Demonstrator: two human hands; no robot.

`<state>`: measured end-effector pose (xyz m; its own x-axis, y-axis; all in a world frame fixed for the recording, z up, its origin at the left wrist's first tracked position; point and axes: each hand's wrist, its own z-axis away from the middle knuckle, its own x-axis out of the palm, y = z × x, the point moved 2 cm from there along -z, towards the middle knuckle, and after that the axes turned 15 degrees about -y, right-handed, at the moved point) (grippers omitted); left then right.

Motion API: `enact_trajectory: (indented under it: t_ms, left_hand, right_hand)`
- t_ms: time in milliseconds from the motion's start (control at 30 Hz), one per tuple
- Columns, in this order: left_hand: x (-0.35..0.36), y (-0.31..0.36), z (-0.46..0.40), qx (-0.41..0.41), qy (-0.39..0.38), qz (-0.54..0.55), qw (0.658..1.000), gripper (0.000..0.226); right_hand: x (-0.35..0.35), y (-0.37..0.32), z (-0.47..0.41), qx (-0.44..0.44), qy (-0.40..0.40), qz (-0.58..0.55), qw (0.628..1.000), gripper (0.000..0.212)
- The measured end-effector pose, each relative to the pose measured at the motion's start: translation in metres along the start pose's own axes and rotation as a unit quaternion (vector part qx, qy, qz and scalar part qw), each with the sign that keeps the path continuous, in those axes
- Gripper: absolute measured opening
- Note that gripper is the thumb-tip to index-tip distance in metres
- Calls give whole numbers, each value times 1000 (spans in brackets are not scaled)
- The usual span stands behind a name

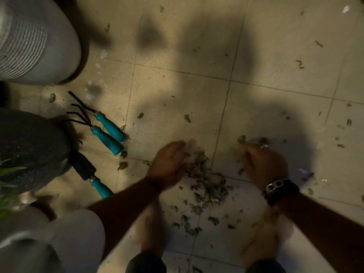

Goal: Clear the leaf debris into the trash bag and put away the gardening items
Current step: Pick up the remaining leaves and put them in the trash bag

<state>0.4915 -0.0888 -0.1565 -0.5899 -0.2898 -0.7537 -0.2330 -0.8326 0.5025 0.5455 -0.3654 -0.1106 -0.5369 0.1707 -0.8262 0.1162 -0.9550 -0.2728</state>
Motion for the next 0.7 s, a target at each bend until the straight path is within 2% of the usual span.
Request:
enact_trajectory:
  t_ms: [100,167,200,300,400,433,467,500,567,633,700]
  left_hand:
    - [-30,-44,-31,-187,-17,-44,981,80]
    - [-42,-50,-58,-257,-63,-17,964,96]
    - [-41,-42,-72,-250,-91,-23,964,97]
    - [-19,7,-84,-149,-180,-56,971,92]
    - [26,50,-50,-34,-248,-42,967,84]
    - [33,58,-32,24,-238,-39,970,78]
    - [37,58,-17,68,-191,-32,979,69]
    - [34,51,-1,61,-128,-22,990,62]
    - [23,21,23,-89,-37,-10,995,61]
    - [16,-13,45,-287,13,11,958,62]
    - [9,-35,56,-407,49,63,910,63]
  right_hand:
    - [-24,39,-22,121,58,-7,991,36]
    - [-18,48,-28,177,33,-8,984,39]
    - [-10,42,-23,174,0,-10,985,38]
    - [24,3,6,91,-98,-6,991,36]
    - [56,-32,54,4,-161,23,987,33]
    - [62,-37,66,-15,-165,26,986,30]
    - [65,-36,75,-22,-166,23,986,25]
    - [65,-33,81,-18,-152,16,988,25]
    - [64,-14,80,17,-99,-12,995,39]
    - [50,0,75,88,-30,-27,995,40]
    - [37,5,75,146,11,-83,986,41]
